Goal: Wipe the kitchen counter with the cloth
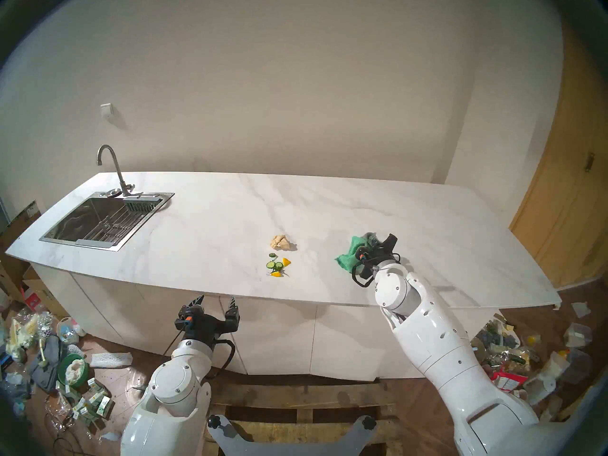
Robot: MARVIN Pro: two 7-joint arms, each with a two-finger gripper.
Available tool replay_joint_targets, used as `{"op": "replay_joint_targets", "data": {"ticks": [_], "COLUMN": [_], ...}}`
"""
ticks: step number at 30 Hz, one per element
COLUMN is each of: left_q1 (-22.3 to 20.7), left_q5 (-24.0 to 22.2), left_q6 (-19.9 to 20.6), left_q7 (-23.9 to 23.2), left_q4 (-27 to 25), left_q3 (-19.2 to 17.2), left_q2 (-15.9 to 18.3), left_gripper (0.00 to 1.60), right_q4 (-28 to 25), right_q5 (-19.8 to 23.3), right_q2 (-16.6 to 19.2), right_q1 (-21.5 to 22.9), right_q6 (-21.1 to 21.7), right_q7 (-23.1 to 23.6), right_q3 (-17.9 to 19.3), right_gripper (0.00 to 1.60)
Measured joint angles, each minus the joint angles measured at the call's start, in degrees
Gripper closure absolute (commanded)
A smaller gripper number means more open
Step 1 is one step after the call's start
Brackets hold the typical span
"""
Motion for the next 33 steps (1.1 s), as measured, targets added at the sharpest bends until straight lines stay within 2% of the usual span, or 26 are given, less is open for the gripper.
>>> {"op": "replay_joint_targets", "data": {"ticks": [2,10,23,29,33], "left_q1": [0.0,0.0,-0.1,-0.1,-0.1], "left_q5": [0.0,0.0,0.0,0.0,0.0], "left_q6": [0.0,0.0,0.0,0.0,0.0], "left_q7": [0.0,0.0,0.0,0.0,0.0], "left_q4": [0.0,0.0,0.2,0.2,0.1], "left_q3": [0.0,0.0,0.0,0.0,0.0], "left_q2": [0.0,0.0,0.0,0.0,0.0], "left_gripper": [0.00,0.00,0.00,0.00,0.00], "right_q4": [-0.2,-3.8,-7.6,-10.2,-11.2], "right_q5": [0.0,0.3,-3.1,-3.6,-1.3], "right_q2": [0.3,4.4,12.7,16.5,18.5], "right_q1": [0.1,0.2,-0.1,-1.4,-2.0], "right_q6": [0.1,0.6,0.8,-0.5,-0.3], "right_q7": [1.1,10.7,26.1,32.9,37.4], "right_q3": [-0.1,-0.9,3.9,2.5,1.9], "right_gripper": [0.00,0.00,0.00,0.00,0.00]}}
